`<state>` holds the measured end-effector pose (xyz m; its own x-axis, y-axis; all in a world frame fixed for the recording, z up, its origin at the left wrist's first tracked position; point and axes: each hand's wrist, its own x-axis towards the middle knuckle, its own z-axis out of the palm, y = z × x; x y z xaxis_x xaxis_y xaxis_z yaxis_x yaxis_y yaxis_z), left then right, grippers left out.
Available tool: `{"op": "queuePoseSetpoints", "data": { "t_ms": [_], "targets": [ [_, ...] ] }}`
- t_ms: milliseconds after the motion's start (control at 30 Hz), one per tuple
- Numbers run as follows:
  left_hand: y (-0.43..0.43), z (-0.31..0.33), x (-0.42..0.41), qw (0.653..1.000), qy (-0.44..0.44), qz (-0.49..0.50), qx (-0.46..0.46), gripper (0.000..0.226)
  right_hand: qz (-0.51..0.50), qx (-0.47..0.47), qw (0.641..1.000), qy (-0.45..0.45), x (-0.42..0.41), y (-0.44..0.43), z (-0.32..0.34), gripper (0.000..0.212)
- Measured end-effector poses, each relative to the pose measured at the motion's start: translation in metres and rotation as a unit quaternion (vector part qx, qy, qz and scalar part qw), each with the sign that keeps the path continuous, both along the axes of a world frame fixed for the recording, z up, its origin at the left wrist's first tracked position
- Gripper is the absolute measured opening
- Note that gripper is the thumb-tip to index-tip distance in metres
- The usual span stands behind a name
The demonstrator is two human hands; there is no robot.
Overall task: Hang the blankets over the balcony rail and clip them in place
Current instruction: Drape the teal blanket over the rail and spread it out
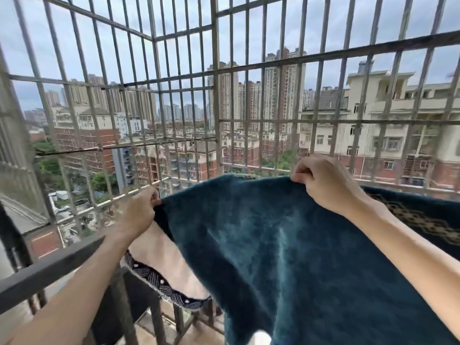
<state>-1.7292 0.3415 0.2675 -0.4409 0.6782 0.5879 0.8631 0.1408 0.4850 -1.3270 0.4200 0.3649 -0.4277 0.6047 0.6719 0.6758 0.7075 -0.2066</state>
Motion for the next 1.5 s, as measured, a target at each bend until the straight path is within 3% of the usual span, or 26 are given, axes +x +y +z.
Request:
{"op": "queuePoseSetpoints", "data": {
  "t_ms": [200, 400, 500, 567, 633, 733, 767, 833, 967, 1033, 1100, 1200, 1233, 1300, 1500],
  "targets": [
    [0.009, -0.08, 0.06, 0.993, -0.072, -0.071, -0.058, 0.011, -0.004, 0.018, 0.999, 0.043, 0.012, -0.009, -0.02, 0.015],
    [-0.01, -0.133, 0.14, 0.994, -0.067, -0.078, -0.04, 0.044, 0.041, 0.083, 0.987, 0.132, 0.027, -0.059, -0.092, 0.018],
    [-0.03, -0.159, 0.182, 0.988, -0.092, -0.111, -0.047, 0.064, 0.027, -0.048, 0.983, 0.174, 0.041, -0.084, -0.164, 0.015],
    [-0.039, -0.179, 0.211, 0.988, -0.043, -0.113, -0.097, 0.071, -0.027, -0.174, 0.965, 0.193, 0.051, -0.092, -0.212, 0.013],
    [-0.038, -0.191, 0.238, 0.984, -0.005, -0.118, -0.132, 0.068, -0.084, -0.301, 0.934, 0.175, 0.062, -0.094, -0.25, 0.014],
    [-0.021, -0.186, 0.273, 0.973, -0.071, -0.134, -0.171, 0.089, -0.141, -0.436, 0.883, 0.098, 0.077, -0.106, -0.291, 0.02],
    [-0.014, -0.183, 0.282, 0.969, -0.108, -0.138, -0.175, 0.088, -0.153, -0.456, 0.873, 0.08, 0.082, -0.111, -0.301, 0.024],
    [0.0, -0.18, 0.293, 0.963, -0.144, -0.142, -0.176, 0.067, -0.174, -0.478, 0.858, 0.069, 0.092, -0.119, -0.313, 0.035],
    [-0.003, -0.196, 0.302, 0.969, -0.042, -0.152, -0.19, 0.053, -0.203, -0.476, 0.851, 0.088, 0.105, -0.116, -0.315, 0.071],
    [-0.017, -0.214, 0.295, 0.973, 0.007, -0.161, -0.165, 0.055, -0.203, -0.43, 0.875, 0.096, 0.099, -0.112, -0.302, 0.089],
    [-0.033, -0.23, 0.283, 0.975, -0.021, -0.173, -0.134, 0.059, -0.188, -0.393, 0.894, 0.103, 0.086, -0.108, -0.288, 0.102],
    [-0.056, -0.246, 0.274, 0.975, -0.071, -0.195, -0.082, 0.045, -0.164, -0.364, 0.913, 0.08, 0.054, -0.105, -0.269, 0.088],
    [-0.062, -0.249, 0.273, 0.975, -0.077, -0.196, -0.075, 0.038, -0.155, -0.353, 0.92, 0.073, 0.042, -0.105, -0.264, 0.076],
    [-0.071, -0.255, 0.273, 0.976, -0.077, -0.183, -0.085, 0.033, -0.134, -0.341, 0.928, 0.062, 0.02, -0.106, -0.259, 0.073],
    [-0.082, -0.282, 0.273, 0.968, -0.105, -0.199, -0.109, 0.053, -0.157, -0.306, 0.936, 0.072, -0.014, -0.103, -0.292, 0.065]
  ]
}}
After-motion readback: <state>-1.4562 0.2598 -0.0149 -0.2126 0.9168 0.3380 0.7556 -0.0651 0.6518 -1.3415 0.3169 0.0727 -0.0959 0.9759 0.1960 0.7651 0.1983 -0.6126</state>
